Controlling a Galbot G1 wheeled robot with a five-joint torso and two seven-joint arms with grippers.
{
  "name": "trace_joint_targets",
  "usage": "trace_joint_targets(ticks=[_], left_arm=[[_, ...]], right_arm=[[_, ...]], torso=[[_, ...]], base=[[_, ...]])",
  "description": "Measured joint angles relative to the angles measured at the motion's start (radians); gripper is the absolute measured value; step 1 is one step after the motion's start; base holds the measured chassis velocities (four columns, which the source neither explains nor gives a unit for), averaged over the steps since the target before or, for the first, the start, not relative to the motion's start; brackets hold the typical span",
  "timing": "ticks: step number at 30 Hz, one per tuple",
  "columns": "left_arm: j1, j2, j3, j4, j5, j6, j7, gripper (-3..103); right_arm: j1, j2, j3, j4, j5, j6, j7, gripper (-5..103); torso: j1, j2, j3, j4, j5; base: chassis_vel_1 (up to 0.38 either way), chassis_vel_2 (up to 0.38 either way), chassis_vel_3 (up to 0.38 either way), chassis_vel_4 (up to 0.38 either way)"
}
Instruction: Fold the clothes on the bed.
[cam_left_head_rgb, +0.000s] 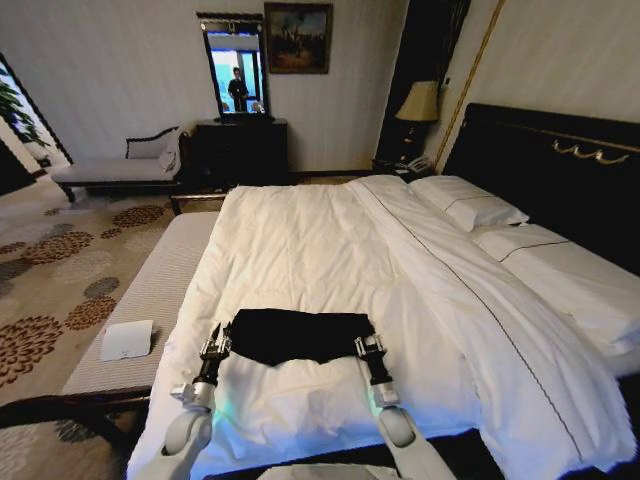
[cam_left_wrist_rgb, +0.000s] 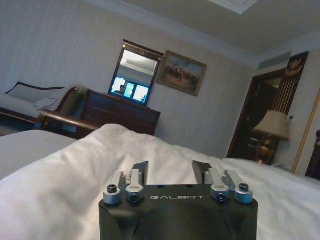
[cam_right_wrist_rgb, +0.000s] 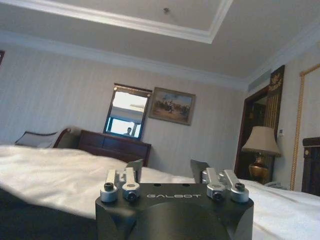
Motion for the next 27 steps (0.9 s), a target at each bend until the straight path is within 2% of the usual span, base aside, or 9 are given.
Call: trace_joint_targets(ticks=[3,6,7,8,12,13,15,21,27], left_arm=[[-0.021,0.018,0.004,-0.032,-0.005,0.033,-0.017,62],[-0.078,0.045,0.044,-0.061,0.004,0.101,-0.068,78],[-0.101,0.054,0.063,-0.062,0.008,0.125,-0.086,78],[-0.101,0.054,0.063,-0.062,0.008,0.125,-0.086,78],[-0.191,0.087,0.142,-0.022,0.036,0.197,-0.115,98],[-0.191,0.087,0.142,-0.022,0.036,0.197,-0.115,98],[-0.232,0.094,0.185,0.019,0.047,0.204,-0.116,100],[-0.359,0.061,0.329,0.161,0.083,0.188,-0.105,100],[-0.437,0.016,0.397,0.277,0.11,0.17,-0.103,100]], right_arm=[[-0.002,-0.025,0.013,0.052,0.073,-0.052,-0.041,65],[0.023,-0.067,-0.012,0.111,0.201,-0.186,-0.054,76],[0.037,-0.083,-0.027,0.126,0.24,-0.242,-0.047,81],[0.037,-0.083,-0.027,0.126,0.24,-0.242,-0.047,81],[0.131,-0.124,-0.092,0.142,0.326,-0.432,0.056,96],[0.131,-0.124,-0.092,0.142,0.326,-0.432,0.056,96],[0.184,-0.139,-0.131,0.136,0.38,-0.521,0.076,100],[0.282,-0.115,-0.281,0.033,0.411,-0.555,0.052,100],[0.346,-0.055,-0.371,-0.062,0.443,-0.556,0.046,100]], torso=[[0.0,0.0,0.0,0.0001,0.0002],[0.0,0.0,0.0,0.0,0.0003],[0.0,0.0,0.0,0.0,0.0002],[0.0,0.0,0.0,0.0,0.0002],[0.0,0.0,0.0,0.0,0.0003],[0.0,0.0,0.0,0.0,0.0003],[0.0,0.0,0.0,0.0004,0.0],[0.0,0.0,0.0,0.0001,0.0],[0.0,0.0,0.0,0.0001,0.0001]], base=[[0.0,0.0,0.0,0.0],[0.0,0.0,0.0,0.0],[0.0,0.0,0.0,0.0],[0.0,0.0,0.0,0.0],[0.0,0.0,0.0,0.0],[0.0,0.0,0.0,0.0],[0.0,0.0,0.0,0.0],[0.0,0.0,0.0,0.0],[0.0,0.0,0.0,0.0]])
